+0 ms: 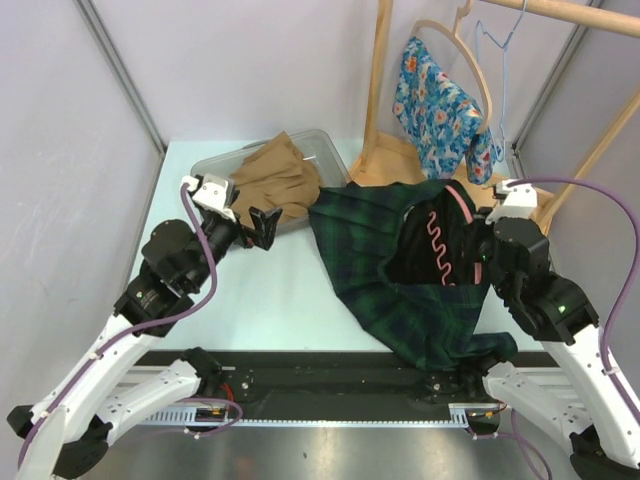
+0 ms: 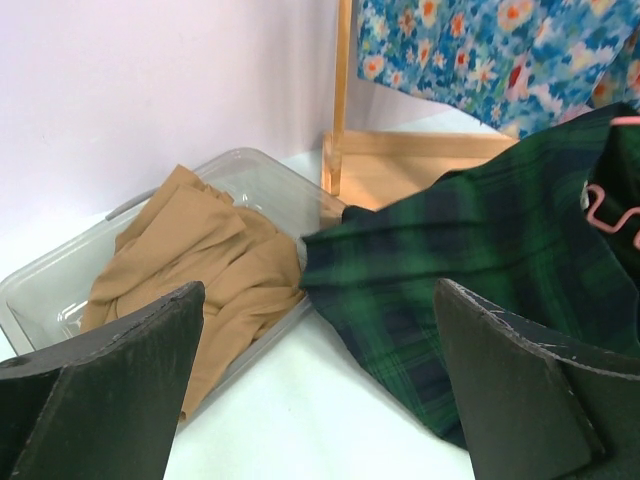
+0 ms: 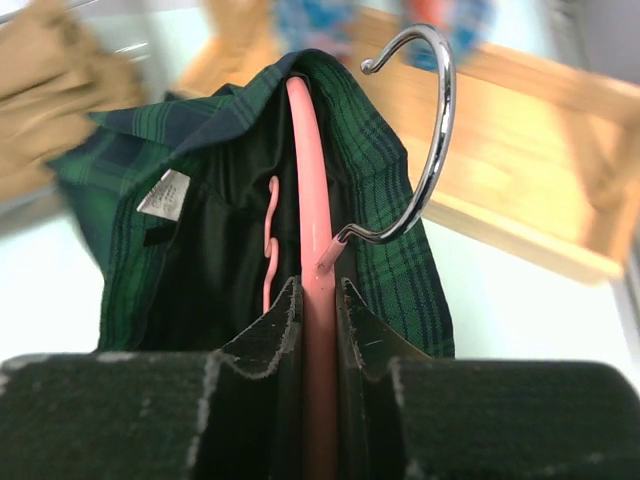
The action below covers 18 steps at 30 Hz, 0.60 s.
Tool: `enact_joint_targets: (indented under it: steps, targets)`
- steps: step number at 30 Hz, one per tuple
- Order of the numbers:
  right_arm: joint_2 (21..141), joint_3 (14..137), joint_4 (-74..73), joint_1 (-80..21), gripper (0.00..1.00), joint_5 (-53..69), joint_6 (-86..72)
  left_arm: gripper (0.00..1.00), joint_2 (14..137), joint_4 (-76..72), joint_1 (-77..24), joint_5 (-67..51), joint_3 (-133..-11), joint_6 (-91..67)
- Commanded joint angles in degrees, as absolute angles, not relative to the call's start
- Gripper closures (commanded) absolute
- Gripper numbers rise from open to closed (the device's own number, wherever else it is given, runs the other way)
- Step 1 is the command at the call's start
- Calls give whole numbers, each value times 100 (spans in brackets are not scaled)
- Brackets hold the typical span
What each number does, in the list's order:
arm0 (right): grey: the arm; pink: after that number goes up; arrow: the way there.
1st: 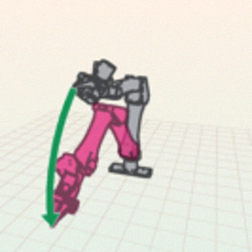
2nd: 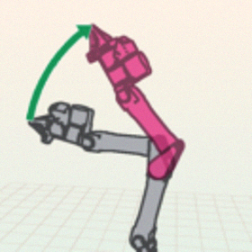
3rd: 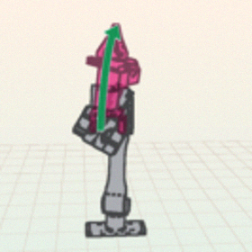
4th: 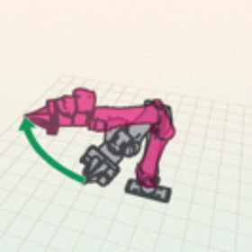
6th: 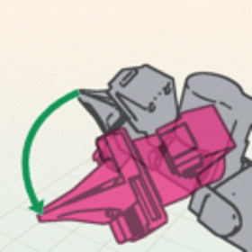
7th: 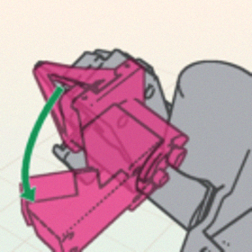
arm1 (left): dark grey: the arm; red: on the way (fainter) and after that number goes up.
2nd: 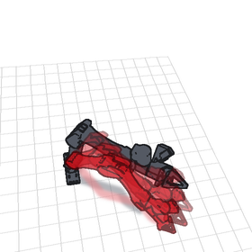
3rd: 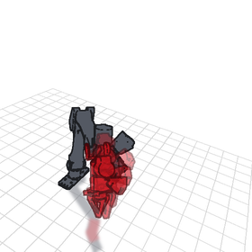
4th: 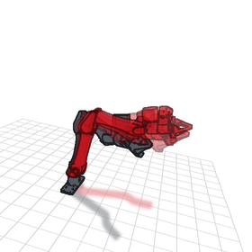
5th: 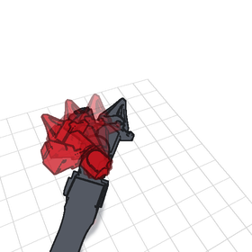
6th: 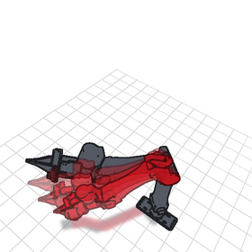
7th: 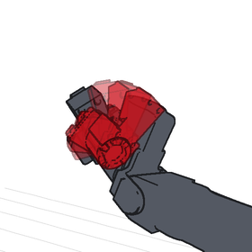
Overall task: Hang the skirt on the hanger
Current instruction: Hang the hanger with skirt onto the clothesline
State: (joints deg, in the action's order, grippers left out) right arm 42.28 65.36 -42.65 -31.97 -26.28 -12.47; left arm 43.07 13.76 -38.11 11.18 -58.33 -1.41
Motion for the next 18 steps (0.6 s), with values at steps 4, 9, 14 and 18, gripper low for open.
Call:
enact_joint_targets:
  steps: [4, 9, 14, 18]
  targets:
    - [3798, 6075, -4122, -2445, 100, -3296, -2380, 0, 4280, 1073, -3797, 1028, -5739, -176]
    - [3613, 5924, -4122, -2066, 100, -3805, -2654, 0, 4289, 1099, -3797, 1020, -5713, -158]
    - [3446, 5950, -3438, -1636, 100, -4298, -2278, 0, 4342, 1072, -3797, 949, -5660, -184]
    - [3752, 6169, -2813, -1214, 100, -3965, -1777, 0, 4359, 1063, -3797, 897, -5651, -202]
